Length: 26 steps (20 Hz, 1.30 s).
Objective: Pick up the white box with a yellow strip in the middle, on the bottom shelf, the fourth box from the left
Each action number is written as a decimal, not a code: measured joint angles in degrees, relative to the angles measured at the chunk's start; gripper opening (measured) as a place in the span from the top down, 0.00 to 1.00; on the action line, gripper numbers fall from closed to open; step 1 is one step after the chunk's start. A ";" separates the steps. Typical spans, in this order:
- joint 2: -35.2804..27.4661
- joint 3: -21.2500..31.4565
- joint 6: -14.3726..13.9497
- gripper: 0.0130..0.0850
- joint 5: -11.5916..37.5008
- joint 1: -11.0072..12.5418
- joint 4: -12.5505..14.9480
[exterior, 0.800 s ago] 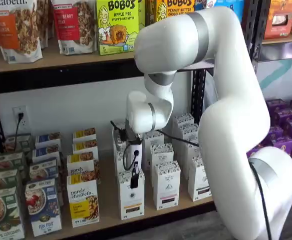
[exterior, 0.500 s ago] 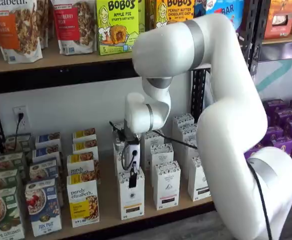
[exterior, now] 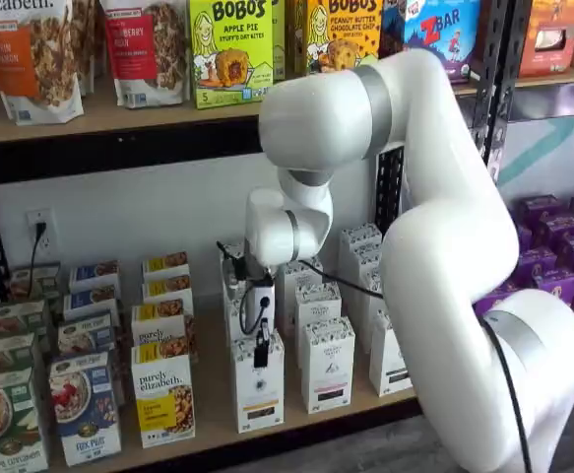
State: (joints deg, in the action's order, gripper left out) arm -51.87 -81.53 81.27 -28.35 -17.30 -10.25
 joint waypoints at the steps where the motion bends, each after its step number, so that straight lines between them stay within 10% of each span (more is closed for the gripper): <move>1: -0.77 -0.99 0.01 0.00 -0.33 0.17 0.14; 14: -8.76 -11.72 1.30 0.00 -4.16 1.72 0.12; 26: -5.76 -8.44 3.19 0.00 -3.17 2.17 -1.53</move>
State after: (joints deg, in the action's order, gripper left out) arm -57.63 -89.97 84.46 -31.51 -15.13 -11.77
